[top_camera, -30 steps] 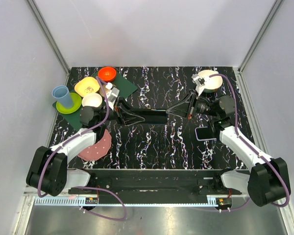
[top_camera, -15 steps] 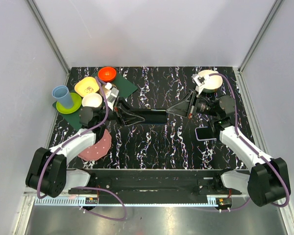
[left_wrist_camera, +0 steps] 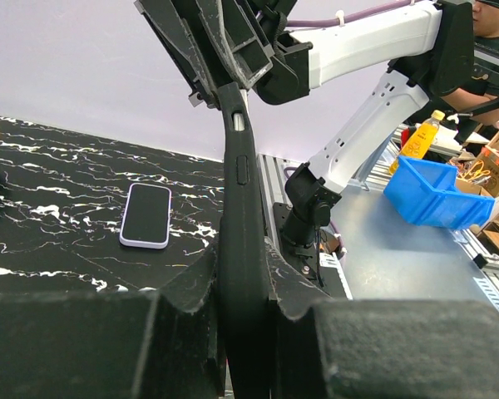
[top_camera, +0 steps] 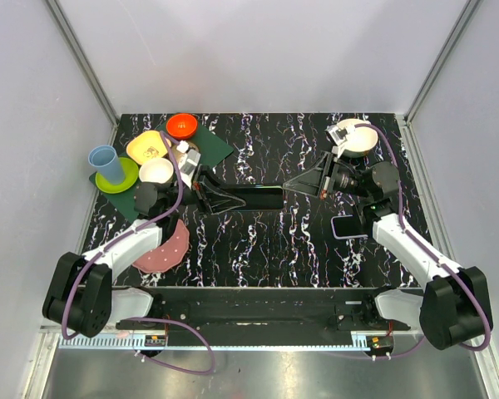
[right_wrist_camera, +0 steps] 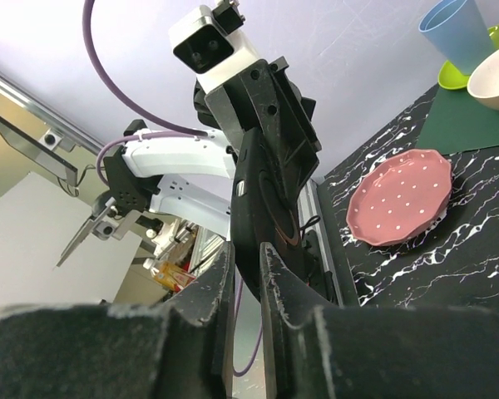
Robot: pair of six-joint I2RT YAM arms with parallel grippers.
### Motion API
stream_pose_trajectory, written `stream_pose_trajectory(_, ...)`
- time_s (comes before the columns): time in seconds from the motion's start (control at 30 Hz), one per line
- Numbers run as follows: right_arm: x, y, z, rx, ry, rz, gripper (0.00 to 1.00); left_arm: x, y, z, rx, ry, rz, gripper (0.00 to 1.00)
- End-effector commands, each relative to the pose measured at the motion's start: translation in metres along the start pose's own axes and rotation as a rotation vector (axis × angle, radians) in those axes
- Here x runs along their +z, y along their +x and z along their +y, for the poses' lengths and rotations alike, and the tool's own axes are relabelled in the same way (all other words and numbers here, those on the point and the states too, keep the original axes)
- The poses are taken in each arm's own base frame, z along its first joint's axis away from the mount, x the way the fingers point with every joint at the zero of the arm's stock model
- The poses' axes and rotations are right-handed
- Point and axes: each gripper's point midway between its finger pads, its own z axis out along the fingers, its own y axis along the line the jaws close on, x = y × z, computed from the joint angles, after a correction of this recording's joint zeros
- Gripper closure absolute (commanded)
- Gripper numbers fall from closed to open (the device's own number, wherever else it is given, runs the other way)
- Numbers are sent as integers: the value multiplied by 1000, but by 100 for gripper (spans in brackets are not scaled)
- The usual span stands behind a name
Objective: Take the phone out of the phone case
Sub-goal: Remove the phone case from the phone.
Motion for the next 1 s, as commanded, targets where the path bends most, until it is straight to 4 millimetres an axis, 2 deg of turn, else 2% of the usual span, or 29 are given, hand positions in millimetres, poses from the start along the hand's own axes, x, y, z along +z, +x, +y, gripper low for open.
stream_pose_trajectory(0.0,-4,-30,-8,12,45,-137,90,0,-22,-41,302,135,-30,100)
stream_pose_trajectory(0.2,-4,-33,-10,32,51,-158,90,1,-22,-41,303,135,-32,100)
stream_pose_trajectory(0.4,-6,-32,-14,-32,62,-165,88,1,-24,-41,301,134,-37,100)
stream_pose_trajectory(0.47,-7,-28,-9,-122,41,-145,85,2,-24,-40,294,130,-38,100)
stream_pose_trajectory(0.5,-7,-25,-7,-169,31,-133,78,2,-24,-39,292,126,-40,100)
stream_pose_trajectory(0.6,-10,-17,7,-281,-29,-93,70,3,-25,-33,272,104,-44,100)
stream_pose_trajectory(0.7,-12,-10,16,-346,-66,-60,68,4,-27,-27,256,84,-51,100)
stream_pose_trajectory(0.97,-13,1,21,-402,-94,-13,68,2,-30,-15,223,35,-67,100)
